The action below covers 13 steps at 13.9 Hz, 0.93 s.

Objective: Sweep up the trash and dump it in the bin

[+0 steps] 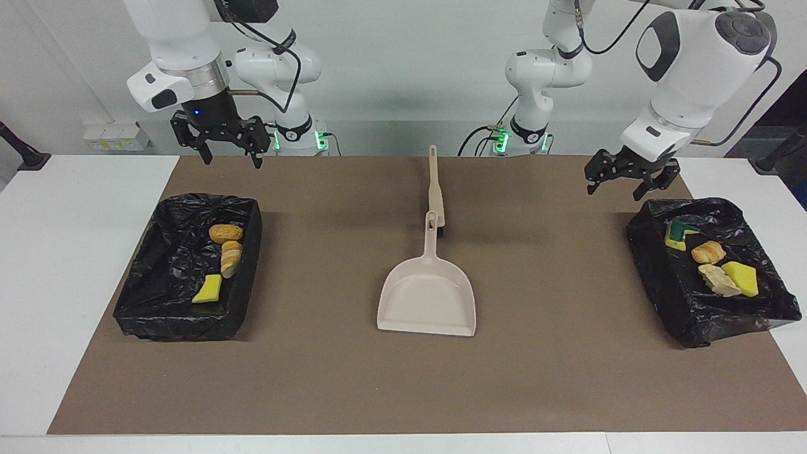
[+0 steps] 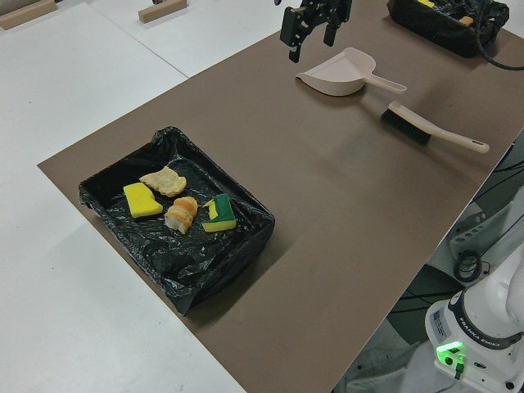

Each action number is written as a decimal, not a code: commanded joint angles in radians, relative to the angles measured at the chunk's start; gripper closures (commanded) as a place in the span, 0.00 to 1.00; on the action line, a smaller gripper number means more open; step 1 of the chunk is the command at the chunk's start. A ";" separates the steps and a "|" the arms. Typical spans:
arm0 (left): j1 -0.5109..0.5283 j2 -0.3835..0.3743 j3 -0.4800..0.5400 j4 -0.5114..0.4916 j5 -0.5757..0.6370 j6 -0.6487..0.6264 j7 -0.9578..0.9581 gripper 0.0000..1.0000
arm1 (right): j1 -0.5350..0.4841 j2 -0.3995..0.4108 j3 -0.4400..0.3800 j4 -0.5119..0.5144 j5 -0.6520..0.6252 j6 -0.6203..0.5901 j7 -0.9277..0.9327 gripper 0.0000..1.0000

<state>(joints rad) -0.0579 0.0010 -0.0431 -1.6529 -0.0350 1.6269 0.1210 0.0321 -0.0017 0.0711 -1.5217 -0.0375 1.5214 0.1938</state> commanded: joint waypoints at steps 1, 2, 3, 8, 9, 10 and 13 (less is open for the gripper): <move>0.010 -0.053 -0.003 -0.012 0.024 -0.039 0.028 0.00 | -0.004 -0.046 -0.002 -0.063 0.010 0.033 -0.019 0.00; 0.010 -0.053 -0.003 -0.012 0.033 -0.041 0.037 0.00 | -0.004 -0.050 -0.002 -0.077 0.010 0.036 -0.017 0.00; 0.010 -0.053 -0.004 -0.012 0.044 -0.041 0.058 0.00 | -0.004 -0.053 -0.002 -0.081 0.011 0.039 -0.016 0.00; 0.010 -0.055 -0.004 -0.007 0.050 -0.044 0.069 0.00 | -0.008 -0.009 -0.002 -0.005 0.010 0.016 -0.033 0.00; 0.010 -0.055 -0.004 0.004 0.050 -0.054 0.071 0.00 | -0.008 0.008 -0.002 0.026 0.011 -0.003 -0.033 0.00; 0.010 -0.053 -0.003 0.030 0.050 -0.088 0.072 0.00 | -0.008 0.011 -0.002 0.037 0.013 -0.009 -0.033 0.00; 0.010 -0.052 -0.003 0.051 0.049 -0.114 0.069 0.00 | -0.008 0.012 0.003 0.037 0.016 -0.015 -0.036 0.00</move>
